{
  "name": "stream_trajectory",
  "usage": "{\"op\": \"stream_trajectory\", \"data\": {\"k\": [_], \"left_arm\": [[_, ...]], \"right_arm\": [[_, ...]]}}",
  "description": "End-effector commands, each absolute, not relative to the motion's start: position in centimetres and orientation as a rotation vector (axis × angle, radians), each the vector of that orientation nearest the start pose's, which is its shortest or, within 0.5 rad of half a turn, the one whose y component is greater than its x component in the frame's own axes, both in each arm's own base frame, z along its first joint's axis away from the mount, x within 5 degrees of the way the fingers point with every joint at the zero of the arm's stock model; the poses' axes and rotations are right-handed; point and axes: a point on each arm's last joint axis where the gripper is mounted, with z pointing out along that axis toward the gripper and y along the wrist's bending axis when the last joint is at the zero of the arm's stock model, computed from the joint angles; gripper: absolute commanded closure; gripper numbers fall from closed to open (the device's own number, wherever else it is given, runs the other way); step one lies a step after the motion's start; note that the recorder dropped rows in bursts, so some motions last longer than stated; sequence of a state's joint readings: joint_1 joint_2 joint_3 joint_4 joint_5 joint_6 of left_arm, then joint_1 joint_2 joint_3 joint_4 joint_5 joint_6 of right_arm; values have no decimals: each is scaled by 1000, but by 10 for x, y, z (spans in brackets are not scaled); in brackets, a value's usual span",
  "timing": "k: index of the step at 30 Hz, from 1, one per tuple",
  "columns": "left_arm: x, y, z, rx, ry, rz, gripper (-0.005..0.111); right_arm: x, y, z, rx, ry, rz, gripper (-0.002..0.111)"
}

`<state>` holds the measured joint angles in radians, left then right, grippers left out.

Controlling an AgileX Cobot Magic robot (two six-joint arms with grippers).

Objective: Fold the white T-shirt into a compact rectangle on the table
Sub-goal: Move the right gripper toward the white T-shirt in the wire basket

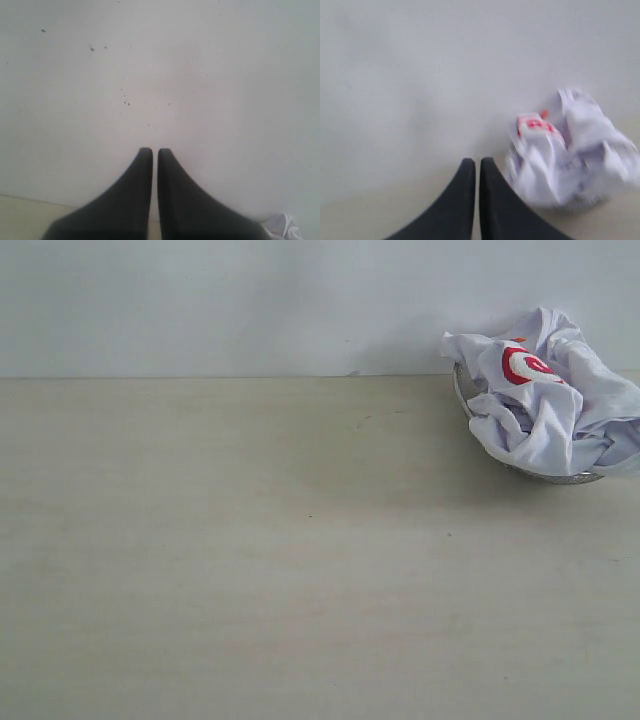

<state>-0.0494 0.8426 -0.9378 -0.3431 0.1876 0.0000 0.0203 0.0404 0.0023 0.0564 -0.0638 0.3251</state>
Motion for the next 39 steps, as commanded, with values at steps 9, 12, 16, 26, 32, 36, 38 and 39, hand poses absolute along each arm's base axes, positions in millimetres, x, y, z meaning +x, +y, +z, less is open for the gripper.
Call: {"op": "stream_trajectory", "data": {"k": [9, 12, 16, 26, 32, 36, 38, 39], "left_arm": [[214, -17, 446, -134, 1583, -319, 102], [220, -18, 446, -135, 1601, -325, 102], [217, -19, 447, -167, 1599, -378, 102], [216, -24, 435, -83, 1739, -357, 102], [227, -26, 423, -47, 1816, -339, 102], [240, -27, 412, -12, 1862, -308, 102], [246, -27, 407, -14, 1885, -309, 102], [249, -27, 404, -14, 1900, -310, 102]], "right_arm": [[126, 2, 387, 141, 1969, 114, 109], [165, -7, 402, 156, 2049, -46, 109], [211, -19, 423, 134, 2057, -236, 109], [331, -70, 398, 320, 2315, -71, 108], [383, -122, 340, 420, 2427, 221, 107], [412, -135, 303, 350, 2452, 212, 87], [424, -139, 294, 366, 2419, 209, 68], [430, -141, 289, 374, 2403, 206, 56]]}}
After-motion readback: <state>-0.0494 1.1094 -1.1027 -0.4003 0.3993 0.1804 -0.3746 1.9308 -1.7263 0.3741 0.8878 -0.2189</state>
